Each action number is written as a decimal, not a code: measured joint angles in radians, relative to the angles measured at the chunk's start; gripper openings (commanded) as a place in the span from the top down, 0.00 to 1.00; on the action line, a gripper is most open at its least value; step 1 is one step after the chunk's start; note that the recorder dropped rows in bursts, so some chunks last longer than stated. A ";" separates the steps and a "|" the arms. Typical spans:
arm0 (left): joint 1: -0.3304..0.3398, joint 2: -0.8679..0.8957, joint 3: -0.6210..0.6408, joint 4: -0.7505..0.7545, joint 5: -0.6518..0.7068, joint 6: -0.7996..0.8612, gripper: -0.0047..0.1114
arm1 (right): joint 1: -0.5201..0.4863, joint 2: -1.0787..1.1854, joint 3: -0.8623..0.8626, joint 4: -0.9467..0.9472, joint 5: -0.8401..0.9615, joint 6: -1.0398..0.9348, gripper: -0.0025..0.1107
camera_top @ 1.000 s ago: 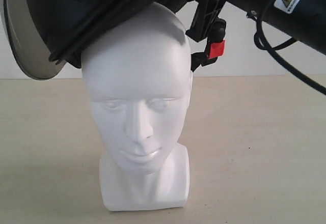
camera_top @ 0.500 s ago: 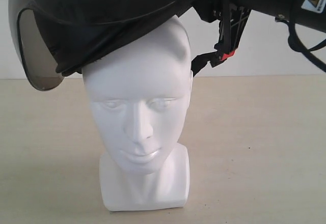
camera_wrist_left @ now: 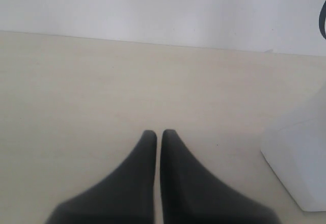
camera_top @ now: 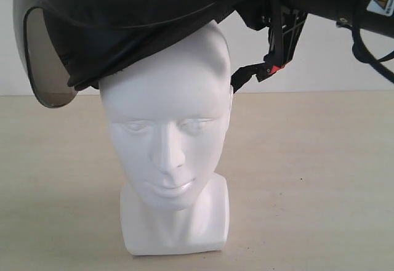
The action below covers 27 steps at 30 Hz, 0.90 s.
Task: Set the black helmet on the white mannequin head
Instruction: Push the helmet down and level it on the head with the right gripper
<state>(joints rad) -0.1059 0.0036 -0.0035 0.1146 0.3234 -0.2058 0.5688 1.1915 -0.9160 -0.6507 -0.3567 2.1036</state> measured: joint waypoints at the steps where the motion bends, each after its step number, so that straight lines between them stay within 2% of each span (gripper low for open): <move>1: 0.000 0.000 0.000 0.000 0.000 0.000 0.92 | 0.000 0.000 0.000 0.000 0.000 0.001 0.98; 27: 0.000 0.000 0.000 0.000 0.000 0.000 0.92 | 0.000 -0.008 0.028 -0.051 0.040 0.009 0.98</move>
<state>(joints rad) -0.1059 0.0036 -0.0035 0.1146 0.3234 -0.2058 0.5688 1.1838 -0.8882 -0.7017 -0.3168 2.1122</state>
